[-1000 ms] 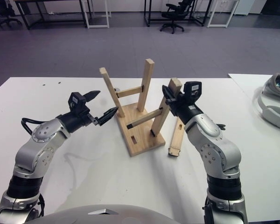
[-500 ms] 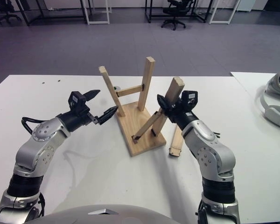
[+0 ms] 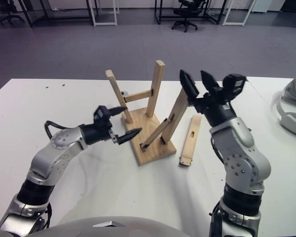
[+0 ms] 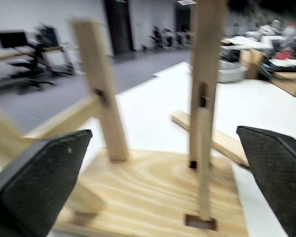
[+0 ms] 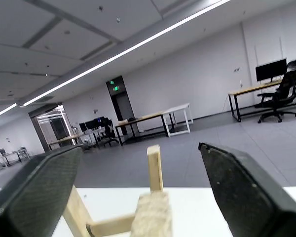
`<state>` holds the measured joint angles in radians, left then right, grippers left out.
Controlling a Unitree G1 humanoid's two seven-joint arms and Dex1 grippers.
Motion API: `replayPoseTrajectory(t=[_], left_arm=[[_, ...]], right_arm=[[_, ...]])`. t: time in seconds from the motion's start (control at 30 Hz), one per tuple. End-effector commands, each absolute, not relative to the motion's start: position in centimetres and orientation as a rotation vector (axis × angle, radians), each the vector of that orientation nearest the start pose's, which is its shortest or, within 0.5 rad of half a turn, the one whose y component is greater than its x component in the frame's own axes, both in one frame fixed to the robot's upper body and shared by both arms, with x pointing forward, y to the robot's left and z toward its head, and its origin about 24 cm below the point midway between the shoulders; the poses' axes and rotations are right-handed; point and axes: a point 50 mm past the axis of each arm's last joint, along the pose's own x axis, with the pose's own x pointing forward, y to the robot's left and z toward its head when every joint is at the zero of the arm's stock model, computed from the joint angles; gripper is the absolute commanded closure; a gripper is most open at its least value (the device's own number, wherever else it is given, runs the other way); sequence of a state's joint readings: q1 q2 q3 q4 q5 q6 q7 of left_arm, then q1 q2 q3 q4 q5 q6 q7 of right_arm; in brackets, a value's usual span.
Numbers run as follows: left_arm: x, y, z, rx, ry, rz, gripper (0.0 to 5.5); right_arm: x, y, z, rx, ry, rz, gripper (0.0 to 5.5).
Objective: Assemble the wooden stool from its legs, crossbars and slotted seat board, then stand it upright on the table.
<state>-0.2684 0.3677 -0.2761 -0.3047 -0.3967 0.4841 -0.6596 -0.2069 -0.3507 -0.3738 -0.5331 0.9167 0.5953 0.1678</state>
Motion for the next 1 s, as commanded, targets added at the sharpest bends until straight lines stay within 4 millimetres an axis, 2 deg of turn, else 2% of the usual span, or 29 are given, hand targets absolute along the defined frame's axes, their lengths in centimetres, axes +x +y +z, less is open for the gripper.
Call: replayPoseTrajectory(t=[0.03,0.17,0.27,0.5,0.67,1.0], left_arm=[[26.1,6.4,10.9,0.133,0.179,-1.215,0.1],[26.6,4.3,9.8,0.145,0.319,-1.248,0.1],[27.3,3.1,9.3,0.159,0.38,-1.227,0.1],[28.5,2.1,9.0,0.235,0.414,-1.212,0.1],[29.0,1.9,9.5,0.244,0.364,-1.196,0.1],[29.0,1.4,9.8,0.243,0.325,-1.207,1.74]], right_arm=[[24.2,-21.4,21.4,0.398,-0.354,0.439,1.12],[24.3,-21.9,20.8,0.401,-0.349,0.404,1.12],[24.2,-21.6,20.2,0.413,-0.349,0.39,1.12],[24.1,-21.0,19.3,0.424,-0.344,0.362,1.12],[24.2,-21.0,18.6,0.419,-0.332,0.335,1.12],[24.6,-20.8,18.1,0.399,-0.321,0.323,1.1]])
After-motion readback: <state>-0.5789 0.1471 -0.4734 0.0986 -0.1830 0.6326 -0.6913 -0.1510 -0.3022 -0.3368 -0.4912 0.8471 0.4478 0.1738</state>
